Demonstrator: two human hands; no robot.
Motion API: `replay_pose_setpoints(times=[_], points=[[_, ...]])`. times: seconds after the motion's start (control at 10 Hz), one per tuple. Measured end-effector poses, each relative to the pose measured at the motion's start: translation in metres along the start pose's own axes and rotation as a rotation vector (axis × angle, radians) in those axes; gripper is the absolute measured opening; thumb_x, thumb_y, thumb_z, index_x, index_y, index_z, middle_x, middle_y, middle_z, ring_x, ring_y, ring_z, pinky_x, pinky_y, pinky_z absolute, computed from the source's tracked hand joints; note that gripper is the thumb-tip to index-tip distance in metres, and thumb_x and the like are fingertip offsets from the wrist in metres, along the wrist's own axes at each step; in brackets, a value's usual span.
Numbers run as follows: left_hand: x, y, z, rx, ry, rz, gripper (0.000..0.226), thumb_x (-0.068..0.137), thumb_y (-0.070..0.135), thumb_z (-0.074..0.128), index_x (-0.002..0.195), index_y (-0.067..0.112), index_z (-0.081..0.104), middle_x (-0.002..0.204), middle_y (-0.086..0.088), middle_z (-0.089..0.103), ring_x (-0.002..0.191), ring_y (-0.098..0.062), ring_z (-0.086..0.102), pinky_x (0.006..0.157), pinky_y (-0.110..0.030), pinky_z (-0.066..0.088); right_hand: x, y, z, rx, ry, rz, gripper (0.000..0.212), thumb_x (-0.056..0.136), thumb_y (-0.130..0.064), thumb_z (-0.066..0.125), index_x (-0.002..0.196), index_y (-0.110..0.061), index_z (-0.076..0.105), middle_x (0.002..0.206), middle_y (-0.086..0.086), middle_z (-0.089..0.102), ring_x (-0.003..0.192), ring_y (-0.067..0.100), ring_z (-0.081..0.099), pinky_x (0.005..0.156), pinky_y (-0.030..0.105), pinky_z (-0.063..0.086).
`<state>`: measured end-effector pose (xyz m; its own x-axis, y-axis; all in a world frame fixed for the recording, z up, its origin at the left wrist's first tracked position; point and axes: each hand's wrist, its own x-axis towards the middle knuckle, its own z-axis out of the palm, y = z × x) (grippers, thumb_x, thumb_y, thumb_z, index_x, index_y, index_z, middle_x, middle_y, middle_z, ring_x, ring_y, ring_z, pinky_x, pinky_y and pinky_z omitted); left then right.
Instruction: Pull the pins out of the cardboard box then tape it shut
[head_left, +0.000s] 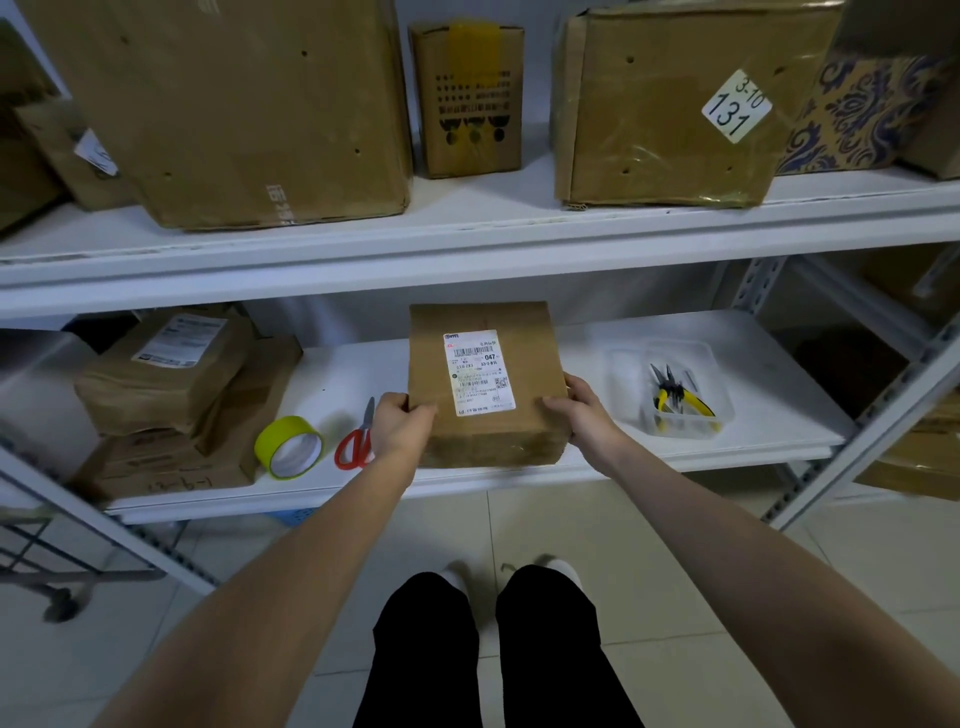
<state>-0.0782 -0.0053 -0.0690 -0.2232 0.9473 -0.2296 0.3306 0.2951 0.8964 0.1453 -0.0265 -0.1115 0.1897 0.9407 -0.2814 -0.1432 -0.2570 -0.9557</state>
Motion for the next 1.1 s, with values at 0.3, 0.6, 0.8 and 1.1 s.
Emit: replay_pose_setpoints(times=[0.3,0.6,0.8,1.1], points=[[0.014,-0.006,0.009,0.234,-0.131,-0.016,0.03,0.098,0.015,0.044,0.128,0.013,0.047,0.128,-0.009,0.056,0.113,-0.027,0.055,0.09,-0.028,0.044,0.01,0.005,0.017,-0.51,0.089,-0.164,0.05,0.094,-0.016,0.058,0.138,-0.003,0.039,0.132,0.011,0.053,0.12,0.027,0.053,0.098,0.033,0.045],[0.02,-0.004,0.014,0.153,-0.125,-0.013,0.038,0.097,0.009,0.044,0.135,0.013,0.042,0.13,-0.009,0.057,0.115,-0.03,0.056,0.082,-0.027,0.043,0.024,0.007,0.013,-0.677,0.192,-0.186,0.054,0.09,-0.028,0.064,0.134,-0.006,0.043,0.128,0.014,0.053,0.112,0.029,0.056,0.097,0.039,0.047],[0.011,0.0,0.01,0.141,-0.122,-0.038,0.038,0.096,0.011,0.048,0.134,0.01,0.045,0.131,-0.01,0.057,0.117,-0.03,0.055,0.086,-0.028,0.042,0.016,0.002,0.015,-0.874,0.197,-0.158,0.05,0.098,-0.033,0.049,0.138,-0.006,0.036,0.131,0.017,0.046,0.116,0.035,0.051,0.092,0.041,0.045],[-0.03,0.041,-0.012,0.221,-0.064,0.14,0.034,0.089,0.01,0.056,0.123,0.01,0.053,0.126,-0.01,0.06,0.111,-0.028,0.059,0.082,-0.028,0.048,-0.03,-0.025,0.039,-0.646,0.267,-0.465,0.024,0.097,-0.019,0.05,0.115,-0.005,0.057,0.115,0.013,0.056,0.097,0.027,0.059,0.088,0.036,0.049]])
